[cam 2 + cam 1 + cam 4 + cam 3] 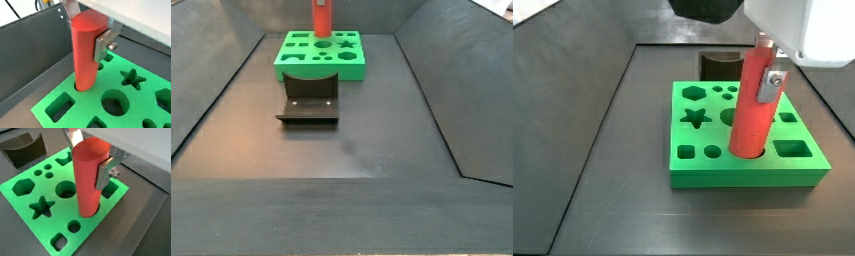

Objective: Pick up the oval object. Move up. Move to above the board. Insert the oval object.
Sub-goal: Insert the oval object.

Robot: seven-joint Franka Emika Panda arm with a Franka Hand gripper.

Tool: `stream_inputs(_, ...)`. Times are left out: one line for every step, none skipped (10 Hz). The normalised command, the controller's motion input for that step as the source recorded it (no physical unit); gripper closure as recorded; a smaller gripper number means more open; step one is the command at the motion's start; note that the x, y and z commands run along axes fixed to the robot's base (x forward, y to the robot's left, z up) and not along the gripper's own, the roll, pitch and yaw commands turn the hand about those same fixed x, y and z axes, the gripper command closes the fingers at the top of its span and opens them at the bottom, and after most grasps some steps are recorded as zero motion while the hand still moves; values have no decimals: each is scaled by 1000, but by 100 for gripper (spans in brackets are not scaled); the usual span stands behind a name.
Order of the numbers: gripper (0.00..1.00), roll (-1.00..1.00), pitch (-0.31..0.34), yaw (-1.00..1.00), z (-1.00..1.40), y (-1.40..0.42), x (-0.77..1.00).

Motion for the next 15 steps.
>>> stream_inputs(100, 500, 117, 171, -11, -154, 0)
stream_inputs(100, 500, 151, 131, 0, -177, 0)
stream_inputs(100, 500, 126, 131, 0, -220, 6)
stream_inputs(100, 496, 67, 200, -234, -323, 243)
stream_inputs(100, 264, 59, 283, -271, -317, 580)
stream_inputs(100, 234, 106, 269, -191, -294, 629)
stream_inputs(100, 66, 51, 0, -106, -237, 377)
stream_inputs(100, 230, 163, 34, -640, -269, 894)
stream_inputs(100, 403, 269, 43, -197, -71, 777)
stream_inputs(100, 486, 313, 89, 0, -29, 583)
stream_inputs(100, 480, 314, 97, 0, -43, 574)
stream_inputs(100, 427, 290, 83, -126, -83, 717)
stream_inputs(100, 364, 287, 54, -263, -151, 789)
stream_inputs(100, 207, 333, 74, -409, -131, 769)
stream_inputs(100, 0, 4, 0, 0, 0, 0)
